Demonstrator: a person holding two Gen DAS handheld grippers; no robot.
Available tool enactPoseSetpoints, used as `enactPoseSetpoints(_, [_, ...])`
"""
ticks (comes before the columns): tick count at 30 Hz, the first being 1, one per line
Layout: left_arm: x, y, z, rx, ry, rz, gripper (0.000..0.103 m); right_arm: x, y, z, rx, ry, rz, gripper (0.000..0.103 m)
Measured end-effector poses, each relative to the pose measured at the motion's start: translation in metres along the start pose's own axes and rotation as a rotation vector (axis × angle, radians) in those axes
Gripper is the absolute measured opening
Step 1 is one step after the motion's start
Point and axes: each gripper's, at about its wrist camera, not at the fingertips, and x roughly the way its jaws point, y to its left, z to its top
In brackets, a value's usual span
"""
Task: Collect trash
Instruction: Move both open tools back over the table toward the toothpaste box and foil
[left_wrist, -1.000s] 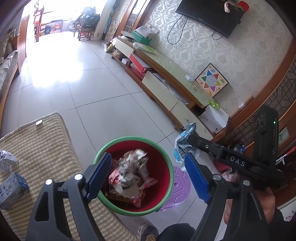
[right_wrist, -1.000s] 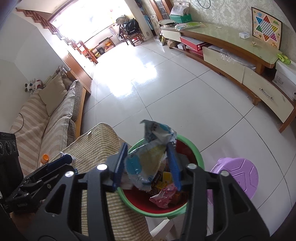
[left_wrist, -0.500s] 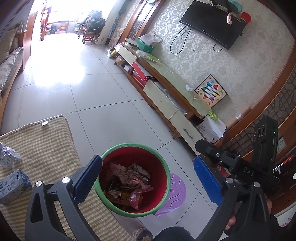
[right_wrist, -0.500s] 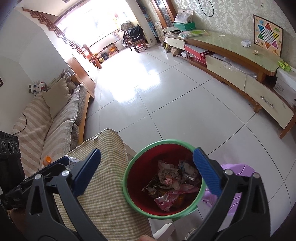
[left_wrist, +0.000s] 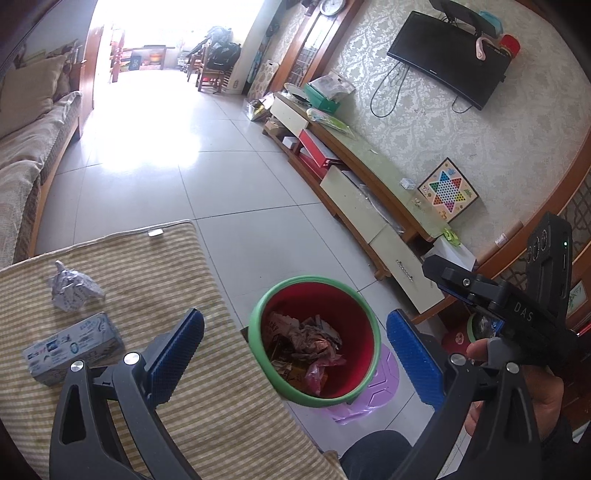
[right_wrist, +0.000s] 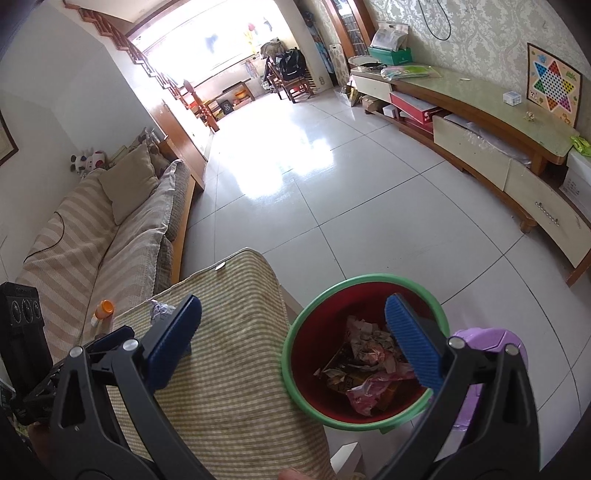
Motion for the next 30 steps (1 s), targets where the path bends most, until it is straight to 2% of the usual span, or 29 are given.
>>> enactPoseSetpoints(18, [-0.086, 0.133, -0.036, -0.112, -0.059, 0.142, 0.095, 0.053, 0.148, -0.032, -0.197, 0.095, 0.090, 0.098])
enactPoseSetpoints(24, [-0.094, 0.162, -0.042, -0.053, -0.028, 0.216, 0.095, 0.073, 0.181, -0.040, -0.246, 0.123, 0.101, 0.098])
enactPoseSetpoints(30, [-0.070, 0.167, -0.045, 0.136, 0.060, 0.282, 0.095, 0.105, 0.198, -0.043, -0.292, 0.155, 0.087, 0.098])
